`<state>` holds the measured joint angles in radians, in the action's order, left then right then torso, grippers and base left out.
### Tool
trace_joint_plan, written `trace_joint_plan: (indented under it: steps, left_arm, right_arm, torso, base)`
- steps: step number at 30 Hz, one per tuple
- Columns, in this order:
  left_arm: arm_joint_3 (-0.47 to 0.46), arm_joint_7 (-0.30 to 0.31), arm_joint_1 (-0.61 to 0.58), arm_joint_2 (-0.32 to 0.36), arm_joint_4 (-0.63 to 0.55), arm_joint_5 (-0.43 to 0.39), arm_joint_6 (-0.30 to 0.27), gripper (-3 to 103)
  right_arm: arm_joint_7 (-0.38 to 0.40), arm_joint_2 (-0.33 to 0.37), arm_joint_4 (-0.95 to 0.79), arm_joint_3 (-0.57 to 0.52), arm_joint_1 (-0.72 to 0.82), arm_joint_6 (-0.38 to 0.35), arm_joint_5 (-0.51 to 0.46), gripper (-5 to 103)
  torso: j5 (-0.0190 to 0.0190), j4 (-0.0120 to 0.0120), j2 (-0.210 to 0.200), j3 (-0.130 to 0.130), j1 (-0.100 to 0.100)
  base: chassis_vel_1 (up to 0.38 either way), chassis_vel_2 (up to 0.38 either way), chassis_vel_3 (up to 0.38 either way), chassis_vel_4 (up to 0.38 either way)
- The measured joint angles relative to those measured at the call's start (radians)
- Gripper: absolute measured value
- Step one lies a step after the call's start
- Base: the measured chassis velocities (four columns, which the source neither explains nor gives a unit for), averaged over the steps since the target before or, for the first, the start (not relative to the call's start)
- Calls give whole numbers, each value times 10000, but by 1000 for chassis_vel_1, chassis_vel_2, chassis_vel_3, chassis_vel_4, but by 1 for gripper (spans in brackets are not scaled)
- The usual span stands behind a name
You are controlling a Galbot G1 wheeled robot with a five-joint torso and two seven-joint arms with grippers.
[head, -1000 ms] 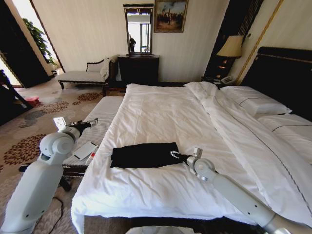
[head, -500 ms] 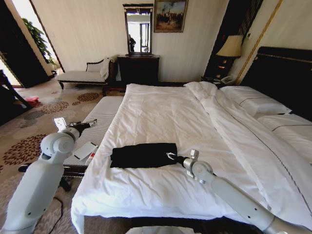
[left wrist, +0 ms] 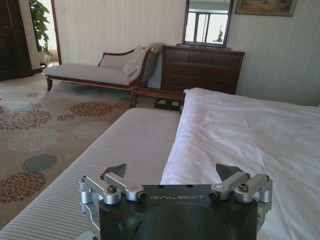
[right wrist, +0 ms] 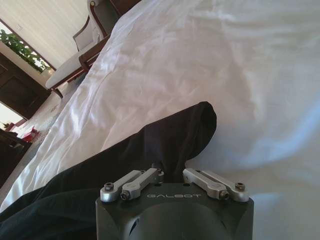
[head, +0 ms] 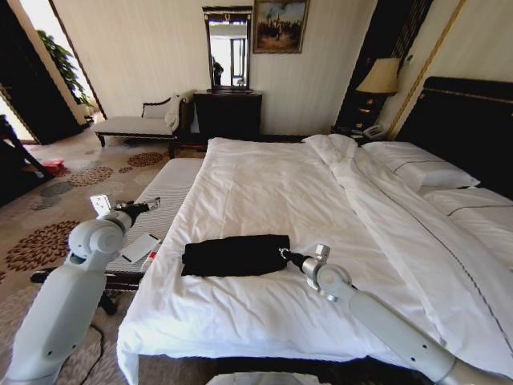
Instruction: Fold the clothes on the bed.
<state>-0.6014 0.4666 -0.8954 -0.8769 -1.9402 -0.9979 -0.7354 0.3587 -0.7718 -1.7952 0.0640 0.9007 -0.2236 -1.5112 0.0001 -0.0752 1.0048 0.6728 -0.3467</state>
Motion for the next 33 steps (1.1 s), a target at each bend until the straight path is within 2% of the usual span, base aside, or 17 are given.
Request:
trace_joint_plan:
  steps: [8, 15, 21, 26, 30, 33]
  left_arm:
    - [-50, 13, -47, -106, -34, 63, 0, 100]
    - [-58, 15, -21, -130, 2, 97, 0, 100]
    - [-313, 0, 99, -159, 61, -12, -1, 100]
    - [-556, 31, 382, -272, -155, -356, -1, 100]
    - [-984, 170, 958, -233, -652, -960, 0, 100]
    - [-1125, 177, 1078, -190, -776, -1069, 0, 100]
  right_arm:
    - [230, 655, -168, -618, 232, 63, -240, 4]
    - [276, 958, -188, -871, 426, 91, -108, 4]
    - [515, 1863, -463, -937, 408, 123, -209, 4]
    - [851, 1905, -874, -665, -20, 126, -219, 4]
    - [1268, 1598, -1488, 102, -1003, -69, 146, 4]
    - [1281, 1517, -1661, 620, -1494, -133, 346, 4]
  torso:
    - [-1, -1, 0, 0, 0]
    - [1, 0, 0, 0, 0]
    - [-1, -5, 0, 0, 1]
    - [-4, -5, 0, 0, 0]
    - [-2, 0, 0, 1, 0]
    - [-1, -1, 1, 0, 0]
  base:
    - [0, 0, 0, 0]
    - [0, 0, 0, 0]
    - [0, 0, 0, 0]
    - [0, 0, 0, 0]
    - [0, 0, 0, 0]
    - [0, 0, 0, 0]
